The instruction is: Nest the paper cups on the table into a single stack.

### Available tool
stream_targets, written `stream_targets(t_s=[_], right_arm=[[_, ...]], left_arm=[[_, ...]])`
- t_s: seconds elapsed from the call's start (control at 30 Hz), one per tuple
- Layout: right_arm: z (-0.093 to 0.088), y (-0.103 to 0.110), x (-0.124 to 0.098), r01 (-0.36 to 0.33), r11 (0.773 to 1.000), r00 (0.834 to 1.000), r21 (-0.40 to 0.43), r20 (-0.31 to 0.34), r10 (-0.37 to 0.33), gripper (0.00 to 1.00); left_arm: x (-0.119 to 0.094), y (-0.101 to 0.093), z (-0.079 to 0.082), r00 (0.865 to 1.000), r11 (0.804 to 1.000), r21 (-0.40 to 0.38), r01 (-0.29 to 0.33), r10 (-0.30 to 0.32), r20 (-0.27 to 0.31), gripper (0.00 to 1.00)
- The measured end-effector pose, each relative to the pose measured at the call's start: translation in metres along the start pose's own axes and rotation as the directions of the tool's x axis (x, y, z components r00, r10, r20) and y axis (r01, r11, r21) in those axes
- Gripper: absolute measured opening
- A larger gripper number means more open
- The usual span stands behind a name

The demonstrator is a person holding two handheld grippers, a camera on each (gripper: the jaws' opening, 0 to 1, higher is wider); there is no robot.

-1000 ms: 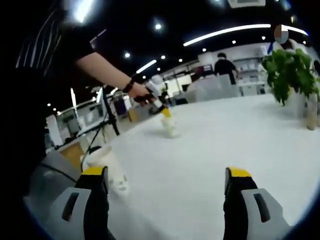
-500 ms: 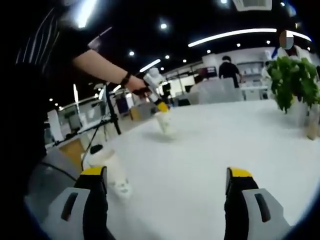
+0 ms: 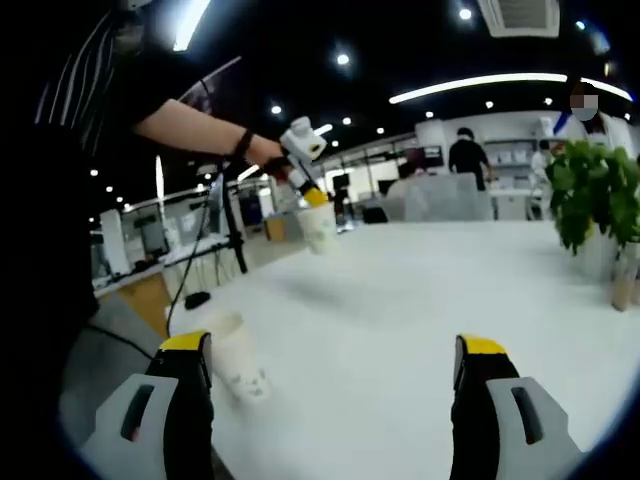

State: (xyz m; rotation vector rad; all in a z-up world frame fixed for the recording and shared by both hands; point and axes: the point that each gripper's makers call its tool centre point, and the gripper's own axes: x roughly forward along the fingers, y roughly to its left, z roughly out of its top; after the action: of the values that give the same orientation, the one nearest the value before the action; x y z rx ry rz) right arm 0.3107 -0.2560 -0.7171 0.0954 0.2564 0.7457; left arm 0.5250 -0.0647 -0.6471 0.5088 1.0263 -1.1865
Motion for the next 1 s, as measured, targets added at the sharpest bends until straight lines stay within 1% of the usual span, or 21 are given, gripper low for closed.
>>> stream_targets(t_s=[0.07,0.1,0.13,0.17,0.37,0.5,0.53,0.67,0.8,1.0], right_arm=[[0.002,0.001,-0.001,-0.002,1.0,1.0,-0.005,0.005,0.002,0.99],[0.003,0.002,-0.002,-0.003,1.0,1.0,-0.007,0.006,0.003,0.99],[0.006,0.003,-0.003,-0.002,1.0,1.0,-0.012,0.007,0.002,0.99],[0.007,0.004,-0.003,-0.001,1.0,1.0,-0.014,0.008,0.002,0.99],[0.014,0.008,-0.007,0.007,1.0,1.0,-0.015,0.026,-0.007,0.99],[0.014,0.012,-0.011,0.007,1.0,1.0,-0.018,0.026,-0.007,0.99],[0.015,0.014,-0.013,0.009,1.0,1.0,-0.022,0.026,-0.008,0.99],[0.015,0.016,-0.017,0.011,1.0,1.0,-0.025,0.028,-0.011,0.99],[0.013,0.02,-0.021,0.012,1.0,1.0,-0.022,0.023,-0.011,0.99],[0.014,0.024,-0.026,0.018,0.999,1.0,-0.027,0.024,-0.017,0.99]], left_arm=[[-0.011,-0.009,0.006,1.0,1.0,0.002,0.003,-0.003,-0.002,0.0],[-0.015,-0.013,0.009,1.0,1.0,0.016,0.007,-0.007,0.003,0.0],[-0.02,-0.016,0.013,1.0,0.999,0.046,-0.005,0.005,0.012,0.0],[-0.022,-0.016,0.015,1.0,0.999,0.051,-0.011,0.01,0.016,0.0],[-0.045,-0.042,0.025,1.0,0.998,0.066,0.001,-0.002,0.017,0.0],[-0.06,-0.065,0.03,0.999,0.997,0.068,0.036,-0.037,0.018,0.0],[-0.061,-0.067,0.031,0.999,0.997,0.066,0.035,-0.037,0.016,0.0],[-0.078,-0.085,0.035,1.0,0.995,0.093,0.026,-0.026,0.0,0.0],[-0.09,-0.101,0.041,0.999,0.993,0.106,0.041,-0.042,0.002,0.0],[-0.105,-0.116,0.048,0.999,0.988,0.147,0.04,-0.039,-0.012,0.0]])
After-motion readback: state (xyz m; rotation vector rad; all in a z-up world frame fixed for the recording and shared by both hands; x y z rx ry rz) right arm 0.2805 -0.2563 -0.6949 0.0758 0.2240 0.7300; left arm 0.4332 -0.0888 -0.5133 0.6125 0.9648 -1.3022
